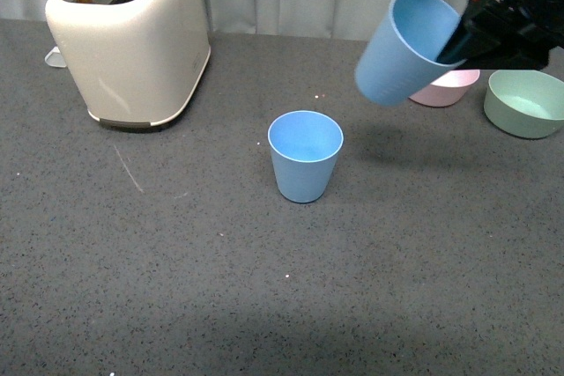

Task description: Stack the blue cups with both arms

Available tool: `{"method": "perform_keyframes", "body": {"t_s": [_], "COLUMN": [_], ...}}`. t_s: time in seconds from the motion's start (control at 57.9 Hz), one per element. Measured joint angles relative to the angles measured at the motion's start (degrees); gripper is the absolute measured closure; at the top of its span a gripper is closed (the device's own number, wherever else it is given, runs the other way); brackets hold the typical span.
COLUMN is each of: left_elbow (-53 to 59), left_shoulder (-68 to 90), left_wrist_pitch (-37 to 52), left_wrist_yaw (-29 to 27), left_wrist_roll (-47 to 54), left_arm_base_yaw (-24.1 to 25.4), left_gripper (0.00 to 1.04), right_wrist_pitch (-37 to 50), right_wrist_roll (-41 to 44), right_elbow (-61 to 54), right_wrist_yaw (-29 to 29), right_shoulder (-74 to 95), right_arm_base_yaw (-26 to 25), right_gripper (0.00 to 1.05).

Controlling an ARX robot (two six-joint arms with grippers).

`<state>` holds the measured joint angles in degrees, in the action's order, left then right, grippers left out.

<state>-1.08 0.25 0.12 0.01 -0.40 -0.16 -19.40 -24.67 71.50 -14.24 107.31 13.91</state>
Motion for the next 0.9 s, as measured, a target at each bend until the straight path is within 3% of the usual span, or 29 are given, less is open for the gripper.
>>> {"method": "perform_keyframes", "body": {"t_s": [0.173, 0.518, 0.898], "left_elbow": [0.00, 0.00, 0.00], "left_shoulder": [0.00, 0.00, 0.00], "left_wrist_pitch": [0.00, 0.00, 0.00], "left_wrist_yaw": [-0.02, -0.02, 0.00], "left_wrist_roll": [0.02, 0.02, 0.00], "left_arm_base_yaw": [0.02, 0.02, 0.02], "left_gripper": [0.07, 0.07, 0.07], "right_wrist_pitch": [0.55, 1.60, 8.94], "right_wrist_roll": [-0.92, -1.42, -0.94], "right_elbow": [-0.66, -1.53, -3.85], "right_wrist_yaw": [-0.22, 1.31, 4.74], "right_shoulder": [0.68, 2.95, 2.84], "right_arm_base_yaw": [4.81, 6.62, 6.75], "right_gripper": [1.04, 1.03, 0.44]}}
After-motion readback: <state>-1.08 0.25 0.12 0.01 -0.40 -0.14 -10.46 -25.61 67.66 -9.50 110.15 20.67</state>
